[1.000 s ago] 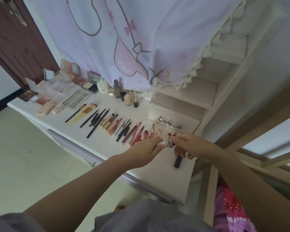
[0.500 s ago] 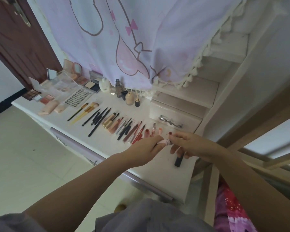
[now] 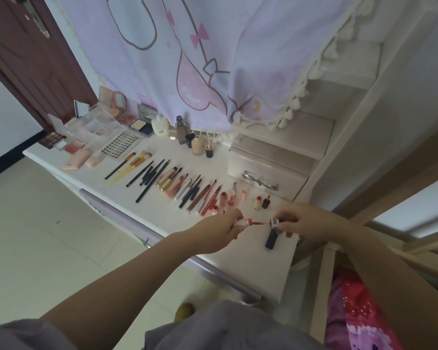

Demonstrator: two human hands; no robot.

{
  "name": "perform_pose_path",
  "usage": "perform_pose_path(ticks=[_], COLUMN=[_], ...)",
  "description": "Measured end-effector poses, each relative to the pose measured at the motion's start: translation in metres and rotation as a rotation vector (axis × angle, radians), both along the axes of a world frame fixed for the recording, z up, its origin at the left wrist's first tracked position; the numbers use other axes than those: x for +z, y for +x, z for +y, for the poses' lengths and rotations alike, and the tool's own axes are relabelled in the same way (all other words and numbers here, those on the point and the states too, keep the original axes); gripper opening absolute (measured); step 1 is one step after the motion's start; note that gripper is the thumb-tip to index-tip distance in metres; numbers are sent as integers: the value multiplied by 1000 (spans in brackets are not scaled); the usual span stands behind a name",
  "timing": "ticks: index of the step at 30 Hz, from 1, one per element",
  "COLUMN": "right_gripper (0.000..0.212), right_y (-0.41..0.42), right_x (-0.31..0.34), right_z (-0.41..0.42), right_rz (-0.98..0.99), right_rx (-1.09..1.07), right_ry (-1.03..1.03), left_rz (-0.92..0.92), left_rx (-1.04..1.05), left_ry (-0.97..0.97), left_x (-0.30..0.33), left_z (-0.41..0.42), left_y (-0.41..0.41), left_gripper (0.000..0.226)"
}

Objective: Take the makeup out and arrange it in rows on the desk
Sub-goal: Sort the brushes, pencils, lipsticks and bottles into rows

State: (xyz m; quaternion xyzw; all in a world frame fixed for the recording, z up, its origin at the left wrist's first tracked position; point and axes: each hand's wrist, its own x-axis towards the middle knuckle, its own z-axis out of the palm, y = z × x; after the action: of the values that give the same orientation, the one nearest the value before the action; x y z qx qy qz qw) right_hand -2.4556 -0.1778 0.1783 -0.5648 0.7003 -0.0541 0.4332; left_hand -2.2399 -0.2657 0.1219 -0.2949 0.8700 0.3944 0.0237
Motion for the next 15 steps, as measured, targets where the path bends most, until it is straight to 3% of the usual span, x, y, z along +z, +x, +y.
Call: perform_pose_path(ticks=[4, 7, 9, 15], right_gripper=[9, 11, 11, 15], right_y=[-9, -7, -4, 7], right_x=[-23, -49, -68, -116], right_z=[10, 13, 13, -2], right_rz=[-121, -256, -200, 1], right_rx=[-216, -414, -493, -606], right_ry=[33, -25, -146, -321], left_rz=[18, 91, 95, 151], left_rx=[108, 227, 332, 642], left_ry=[100, 26, -41, 102], left_x=[-16, -29, -36, -61], left_z=[0, 6, 11, 22], left_y=[0, -11, -24, -63], left_gripper=[24, 31, 31, 22])
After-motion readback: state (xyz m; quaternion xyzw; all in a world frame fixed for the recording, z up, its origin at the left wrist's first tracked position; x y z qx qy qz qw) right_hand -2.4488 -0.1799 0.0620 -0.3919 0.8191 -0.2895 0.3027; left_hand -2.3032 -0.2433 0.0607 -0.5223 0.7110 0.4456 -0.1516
